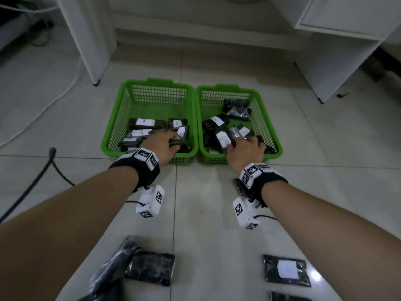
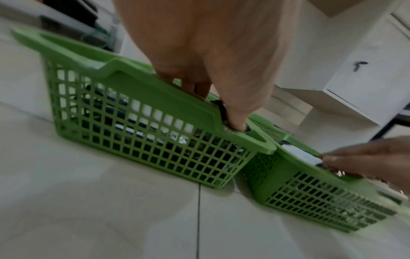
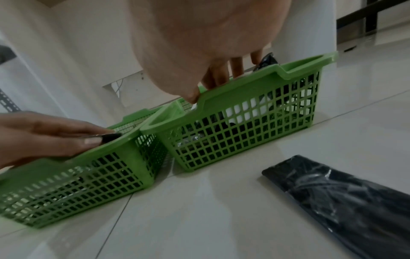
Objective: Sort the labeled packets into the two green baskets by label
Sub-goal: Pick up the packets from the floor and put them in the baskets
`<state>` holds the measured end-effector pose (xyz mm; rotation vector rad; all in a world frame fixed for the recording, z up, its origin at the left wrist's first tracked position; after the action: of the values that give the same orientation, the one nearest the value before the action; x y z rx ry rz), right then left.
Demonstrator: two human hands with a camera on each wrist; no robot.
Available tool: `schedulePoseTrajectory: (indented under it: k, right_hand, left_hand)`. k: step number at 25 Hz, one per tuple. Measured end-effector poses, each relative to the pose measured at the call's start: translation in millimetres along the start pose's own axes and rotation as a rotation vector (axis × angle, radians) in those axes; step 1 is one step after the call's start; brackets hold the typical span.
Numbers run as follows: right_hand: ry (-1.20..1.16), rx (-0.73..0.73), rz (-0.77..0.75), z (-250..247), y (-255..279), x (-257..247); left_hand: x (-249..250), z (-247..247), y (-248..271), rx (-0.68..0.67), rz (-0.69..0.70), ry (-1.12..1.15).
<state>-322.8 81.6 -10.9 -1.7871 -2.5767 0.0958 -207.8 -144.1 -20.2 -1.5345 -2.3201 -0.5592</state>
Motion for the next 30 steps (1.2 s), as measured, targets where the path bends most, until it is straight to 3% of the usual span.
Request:
schedulePoseTrajectory:
  k: [4,7,10,13,15,18,20,22,26,30]
  right_hand:
    - [-0.051,0.106,-0.093,-5.3,25.5,-19.8]
    - [-0.050,0.140,-0.330,-20.4,65.9,-45.2]
    - [-0.021,0.010,-0.568,-28.3,107.5,-81.1]
    - [-0.025,-0.179,-0.678,-30.1,141.3,-127.6]
    - [-0.004,-0.336,-0.714,-28.0,166.2,-153.9]
    - [0.069,-0.505,-0.831,-18.5,208.5,-177.8]
    - [0.063,-0.525,-0.824,-13.6,227.7,-180.1]
    - [0.023,-0.526,-0.757,-11.2,238.0,-178.6]
    - [0.030,-0.598,-0.686,-7.2,273.4,-160.0]
    - [0.131,-0.523,-0.695,-23.0,297.3,-160.9]
  left_hand:
    - [-0.3,2.5,16.7,-0.050,-0.032,-0.160]
    - [-3.5,-12.7,49.8,0.039,0.118,-0.181]
    - [-17.0,-45.8,94.3,0.134,0.196,-0.160]
    - [-34.4,-72.7,152.1,0.145,0.213,-0.180]
    - [-47.0,-73.6,188.3,0.077,0.266,-0.260]
    - [-74.3,-56.4,224.2,-0.182,0.170,-0.366]
    - [-79.4,-44.7,235.8,-0.370,0.082,-0.444]
    - [-78.3,-31.4,251.4,-0.471,0.000,-0.388]
    - [-79.6,5.9,300.0,-0.535,-0.058,-0.298]
    - [-92.0,29.3,345.2,-0.639,-0.104,-0.271]
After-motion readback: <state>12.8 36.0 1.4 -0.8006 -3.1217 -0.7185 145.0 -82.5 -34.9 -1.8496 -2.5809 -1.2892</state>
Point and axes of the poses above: each hand's wrist, its own y-axis away from the middle knuckle, its own z-axis out of the palm, x = y × z, the point moved 3 cm from there along -y, towards the middle knuckle, and after that the axes turned 4 degrees about y, right-handed, at the moved point
